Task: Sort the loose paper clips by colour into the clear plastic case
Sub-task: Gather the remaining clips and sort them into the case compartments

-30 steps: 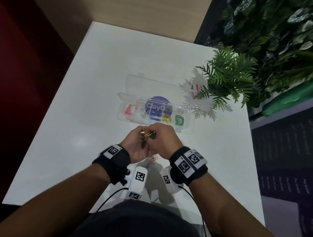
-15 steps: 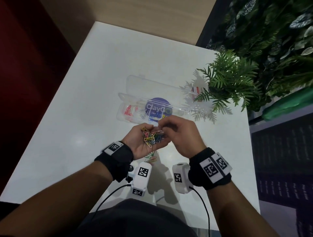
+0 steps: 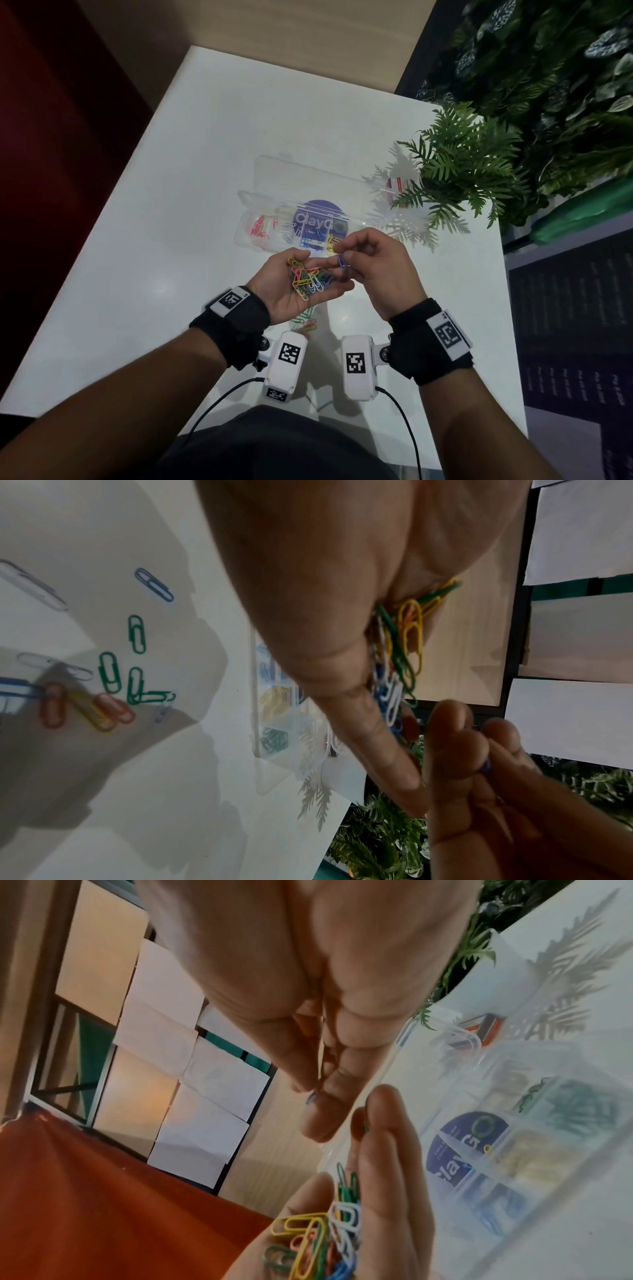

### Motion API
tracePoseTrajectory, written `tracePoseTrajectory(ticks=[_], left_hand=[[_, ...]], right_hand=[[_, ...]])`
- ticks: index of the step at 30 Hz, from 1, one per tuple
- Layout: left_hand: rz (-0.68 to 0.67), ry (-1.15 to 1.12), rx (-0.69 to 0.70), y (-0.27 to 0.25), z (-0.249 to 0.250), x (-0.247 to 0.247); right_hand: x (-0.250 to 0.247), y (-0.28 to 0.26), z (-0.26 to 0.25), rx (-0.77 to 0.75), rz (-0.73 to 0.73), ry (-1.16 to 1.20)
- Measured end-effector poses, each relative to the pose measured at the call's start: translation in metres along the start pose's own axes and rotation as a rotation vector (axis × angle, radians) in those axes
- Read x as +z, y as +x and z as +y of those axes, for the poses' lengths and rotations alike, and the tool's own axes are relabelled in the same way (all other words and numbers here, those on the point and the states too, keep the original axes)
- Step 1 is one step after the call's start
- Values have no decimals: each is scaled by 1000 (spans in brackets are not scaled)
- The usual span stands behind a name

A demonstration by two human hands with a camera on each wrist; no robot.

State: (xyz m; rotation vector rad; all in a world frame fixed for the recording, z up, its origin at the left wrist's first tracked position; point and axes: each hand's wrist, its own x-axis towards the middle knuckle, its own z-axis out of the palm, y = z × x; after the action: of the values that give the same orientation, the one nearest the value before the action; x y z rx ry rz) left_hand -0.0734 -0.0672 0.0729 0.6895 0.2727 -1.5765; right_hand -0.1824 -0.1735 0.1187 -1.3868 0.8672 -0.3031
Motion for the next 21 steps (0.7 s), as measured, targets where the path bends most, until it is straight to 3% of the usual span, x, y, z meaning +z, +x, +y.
tracePoseTrajectory(ticks=[8,13,17,21], left_hand=[[5,20,-4,1,3,-7],[79,-25,22,-1,6,-27],[122,-47,52,-5,14,-39],[129,-69,77,-9,24,-44]], right_hand=[[-2,2,7,29,-43,-10],[1,19,13,52,22,-38],[18,60,17,-8,147,-252],[36,99,21,2,172,-463]])
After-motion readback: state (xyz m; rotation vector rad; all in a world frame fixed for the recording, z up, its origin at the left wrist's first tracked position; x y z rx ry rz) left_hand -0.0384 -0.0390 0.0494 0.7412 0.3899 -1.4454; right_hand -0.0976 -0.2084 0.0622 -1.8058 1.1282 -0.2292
